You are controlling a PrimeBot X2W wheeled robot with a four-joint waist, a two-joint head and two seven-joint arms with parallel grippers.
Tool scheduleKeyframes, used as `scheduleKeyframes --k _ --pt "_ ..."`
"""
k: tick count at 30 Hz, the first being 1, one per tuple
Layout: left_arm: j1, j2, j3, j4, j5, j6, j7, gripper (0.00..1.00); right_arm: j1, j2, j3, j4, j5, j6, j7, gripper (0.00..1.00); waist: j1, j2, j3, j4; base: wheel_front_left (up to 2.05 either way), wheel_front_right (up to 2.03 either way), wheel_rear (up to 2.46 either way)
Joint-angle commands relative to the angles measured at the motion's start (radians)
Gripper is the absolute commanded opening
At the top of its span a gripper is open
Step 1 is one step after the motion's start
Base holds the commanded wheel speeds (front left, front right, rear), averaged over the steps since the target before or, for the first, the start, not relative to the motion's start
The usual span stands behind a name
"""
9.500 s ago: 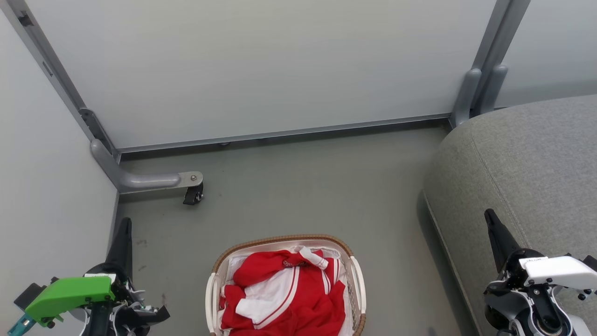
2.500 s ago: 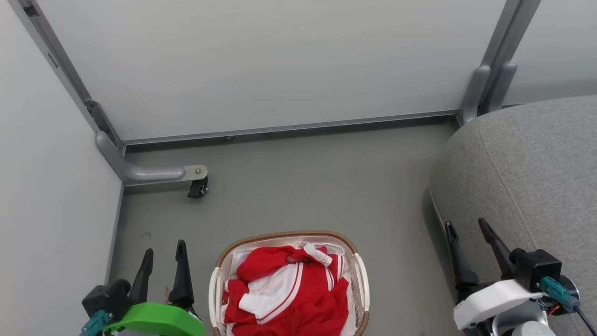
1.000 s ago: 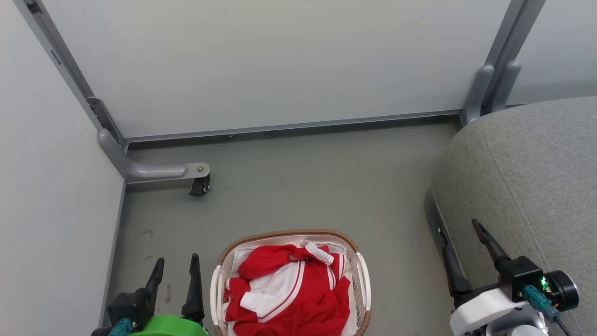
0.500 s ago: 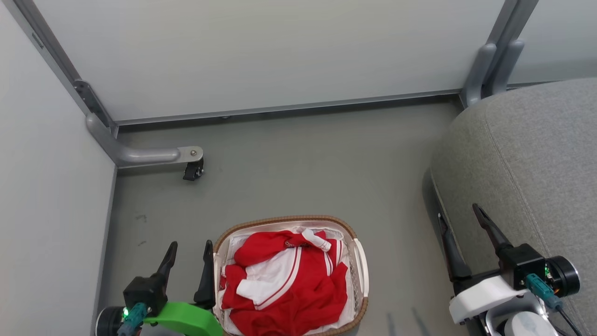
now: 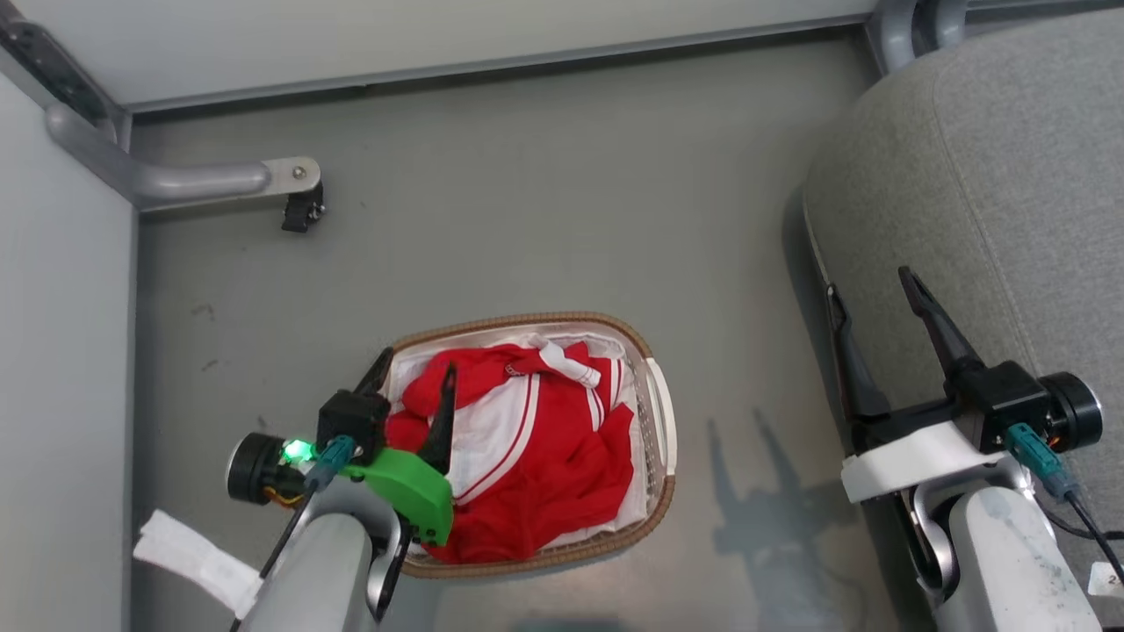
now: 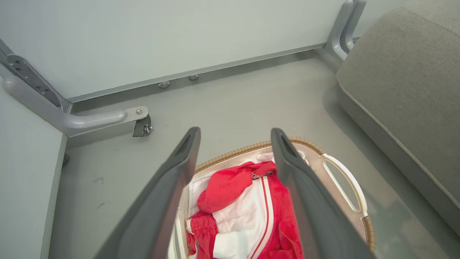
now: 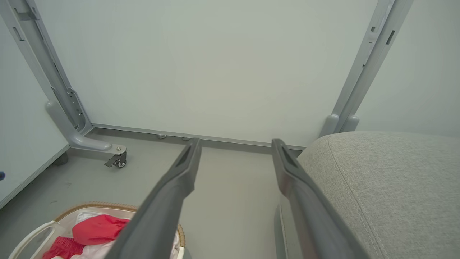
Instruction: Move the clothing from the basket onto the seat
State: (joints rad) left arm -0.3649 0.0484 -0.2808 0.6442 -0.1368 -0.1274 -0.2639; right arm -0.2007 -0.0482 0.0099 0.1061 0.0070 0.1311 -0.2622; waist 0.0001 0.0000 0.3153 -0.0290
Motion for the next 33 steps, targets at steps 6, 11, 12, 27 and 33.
scheduleKeyframes --k 6,11,12,27,33 --pt "-0.183 0.015 -0.134 0.132 0.029 -0.005 -0.001 1.0 -0.091 -0.004 0.008 -0.018 0.01 -0.001 -0.003 1.0 -0.0001 0.0 0.244 -0.07 0.0 0.0 0.0" --pt "-0.311 0.021 -0.234 0.251 0.039 -0.004 -0.001 1.0 -0.15 -0.004 0.019 -0.034 0.028 -0.001 -0.003 1.0 -0.0001 0.0 0.345 -0.099 0.0 0.0 0.0" --pt "-0.333 0.021 -0.248 0.274 0.041 -0.004 -0.001 1.0 -0.158 -0.004 0.021 -0.038 0.032 -0.001 -0.003 1.0 -0.0001 0.0 0.362 -0.104 0.0 0.0 0.0" --pt "-0.584 0.025 -0.412 0.502 0.059 -0.004 -0.001 1.0 -0.242 -0.003 0.018 -0.081 0.059 -0.001 -0.003 1.0 -0.0001 0.0 0.534 -0.154 0.0 0.0 0.0" --pt "-0.638 0.026 -0.426 0.54 0.059 0.001 -0.001 1.0 -0.244 -0.004 0.028 -0.084 0.068 -0.001 -0.003 1.0 -0.0001 0.0 0.549 -0.165 0.0 0.0 0.0"
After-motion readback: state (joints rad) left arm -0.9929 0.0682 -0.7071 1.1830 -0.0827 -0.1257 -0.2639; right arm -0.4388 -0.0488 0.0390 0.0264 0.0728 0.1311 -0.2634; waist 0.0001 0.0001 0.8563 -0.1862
